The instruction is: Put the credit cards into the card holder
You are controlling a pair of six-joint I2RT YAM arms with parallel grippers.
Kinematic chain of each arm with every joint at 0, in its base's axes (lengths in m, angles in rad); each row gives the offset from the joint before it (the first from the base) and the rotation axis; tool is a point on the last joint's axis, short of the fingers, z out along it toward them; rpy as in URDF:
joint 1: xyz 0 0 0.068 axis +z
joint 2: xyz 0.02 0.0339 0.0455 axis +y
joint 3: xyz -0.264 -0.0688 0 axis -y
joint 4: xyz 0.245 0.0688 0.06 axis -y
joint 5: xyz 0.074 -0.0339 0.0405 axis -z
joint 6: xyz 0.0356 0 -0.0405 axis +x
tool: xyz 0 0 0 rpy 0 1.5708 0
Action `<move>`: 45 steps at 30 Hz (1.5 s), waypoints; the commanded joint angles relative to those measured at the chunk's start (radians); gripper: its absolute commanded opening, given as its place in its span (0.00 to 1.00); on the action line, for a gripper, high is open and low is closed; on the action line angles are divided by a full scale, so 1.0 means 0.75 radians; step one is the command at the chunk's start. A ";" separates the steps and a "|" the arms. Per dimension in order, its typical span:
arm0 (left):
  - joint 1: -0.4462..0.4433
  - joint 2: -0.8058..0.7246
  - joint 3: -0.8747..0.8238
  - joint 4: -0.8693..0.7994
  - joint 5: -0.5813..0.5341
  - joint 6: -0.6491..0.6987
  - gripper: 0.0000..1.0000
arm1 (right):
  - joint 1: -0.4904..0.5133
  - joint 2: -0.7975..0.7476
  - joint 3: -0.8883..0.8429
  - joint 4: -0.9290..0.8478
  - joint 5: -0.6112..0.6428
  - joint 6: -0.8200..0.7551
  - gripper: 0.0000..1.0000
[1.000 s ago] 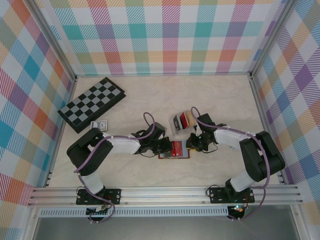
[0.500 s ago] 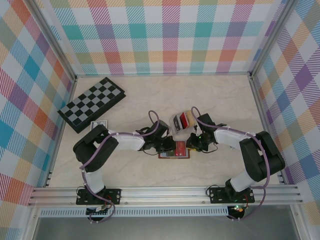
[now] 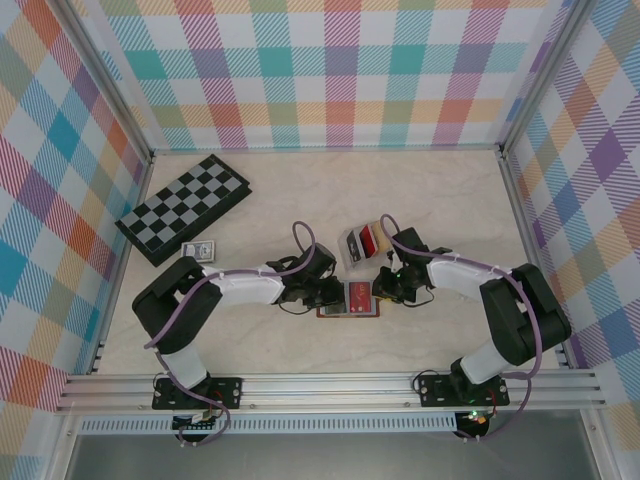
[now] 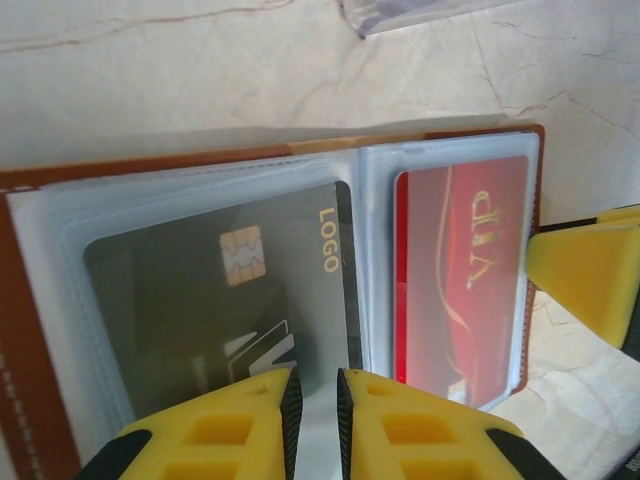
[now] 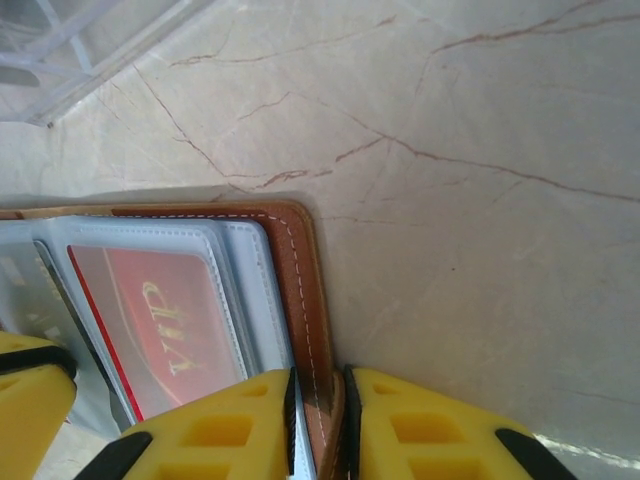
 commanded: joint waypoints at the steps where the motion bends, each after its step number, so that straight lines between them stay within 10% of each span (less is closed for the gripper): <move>1: 0.005 0.010 -0.022 -0.173 -0.067 0.050 0.19 | 0.002 -0.025 0.008 -0.128 0.081 -0.016 0.22; 13: 0.037 -0.135 0.190 -0.270 -0.084 0.140 0.31 | -0.043 -0.223 0.307 -0.371 0.215 -0.197 0.42; 26: 0.277 0.205 0.569 -0.309 0.017 -0.022 0.46 | -0.076 0.132 0.796 -0.518 0.394 -0.415 0.47; 45: 0.280 0.418 0.657 -0.190 0.145 -0.076 0.53 | -0.076 0.306 0.900 -0.550 0.366 -0.464 0.47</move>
